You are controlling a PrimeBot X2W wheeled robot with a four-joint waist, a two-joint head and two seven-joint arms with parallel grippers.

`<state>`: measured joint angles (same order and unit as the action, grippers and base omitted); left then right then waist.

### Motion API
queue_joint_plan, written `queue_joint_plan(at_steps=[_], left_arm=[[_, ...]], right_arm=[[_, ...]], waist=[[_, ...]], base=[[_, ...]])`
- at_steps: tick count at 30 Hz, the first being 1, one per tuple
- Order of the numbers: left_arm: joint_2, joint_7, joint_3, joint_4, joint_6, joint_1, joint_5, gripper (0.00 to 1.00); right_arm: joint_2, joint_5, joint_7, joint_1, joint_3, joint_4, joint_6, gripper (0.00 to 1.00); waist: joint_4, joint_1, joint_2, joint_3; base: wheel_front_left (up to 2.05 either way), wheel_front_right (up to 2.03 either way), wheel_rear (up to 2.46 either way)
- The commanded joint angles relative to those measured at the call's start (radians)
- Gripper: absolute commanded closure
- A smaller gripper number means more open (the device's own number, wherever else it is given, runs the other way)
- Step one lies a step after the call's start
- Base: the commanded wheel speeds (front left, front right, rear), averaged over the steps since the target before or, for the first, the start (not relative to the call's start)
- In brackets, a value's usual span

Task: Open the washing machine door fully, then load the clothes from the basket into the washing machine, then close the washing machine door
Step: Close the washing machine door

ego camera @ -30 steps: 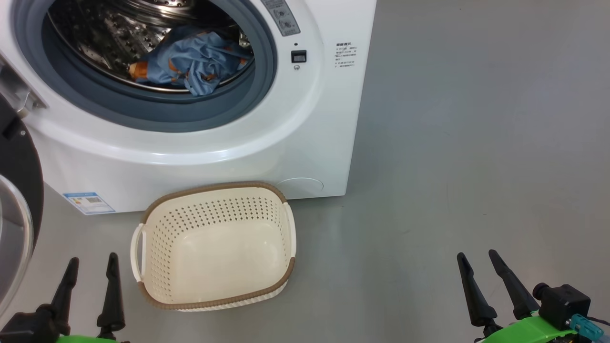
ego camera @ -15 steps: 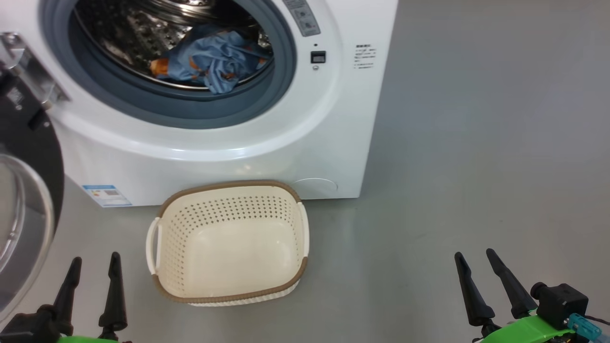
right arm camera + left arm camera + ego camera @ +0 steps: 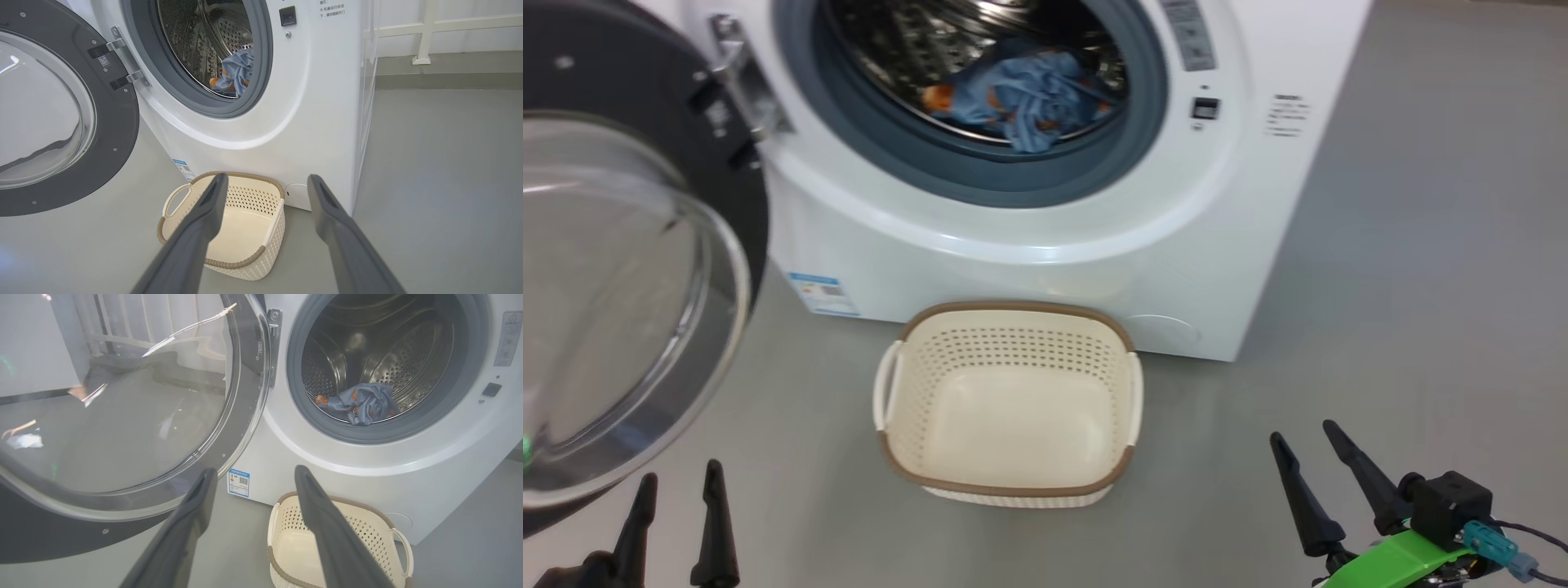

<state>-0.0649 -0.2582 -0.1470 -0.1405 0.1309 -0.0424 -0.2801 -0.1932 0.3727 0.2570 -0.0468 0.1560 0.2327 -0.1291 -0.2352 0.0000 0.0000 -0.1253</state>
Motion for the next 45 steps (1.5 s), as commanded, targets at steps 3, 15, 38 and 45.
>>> queue_joint_plan(at_steps=[3,15,38,45], left_arm=[[-0.004,-0.004,-0.048,0.014,0.000,-0.003,0.000,0.00],[0.011,-0.004,-0.100,0.025,0.000,-0.043,0.003,0.00],[-0.276,-0.004,-0.349,0.100,-0.001,0.262,-0.383,1.00],[-0.512,0.007,-0.259,-0.226,0.000,0.483,-0.760,1.00]], right_arm=[[-0.018,0.020,0.005,-0.034,0.045,-0.007,-0.002,0.00],[-0.027,0.042,0.005,-0.080,0.125,0.021,-0.002,0.00],[-0.035,0.058,0.005,-0.126,0.161,0.056,-0.002,0.00],[-0.024,0.035,0.005,-0.106,0.119,0.035,-0.002,0.00]], waist=[[-0.134,0.0000,0.0000,0.031],[-0.285,0.0000,0.0000,0.043],[-0.289,0.0000,0.0000,-0.005],[-0.287,0.0000,0.0000,-0.032]], base=[[0.00,0.00,0.00],[0.00,0.00,0.00],[0.00,0.00,0.00],[0.00,0.00,0.00]])
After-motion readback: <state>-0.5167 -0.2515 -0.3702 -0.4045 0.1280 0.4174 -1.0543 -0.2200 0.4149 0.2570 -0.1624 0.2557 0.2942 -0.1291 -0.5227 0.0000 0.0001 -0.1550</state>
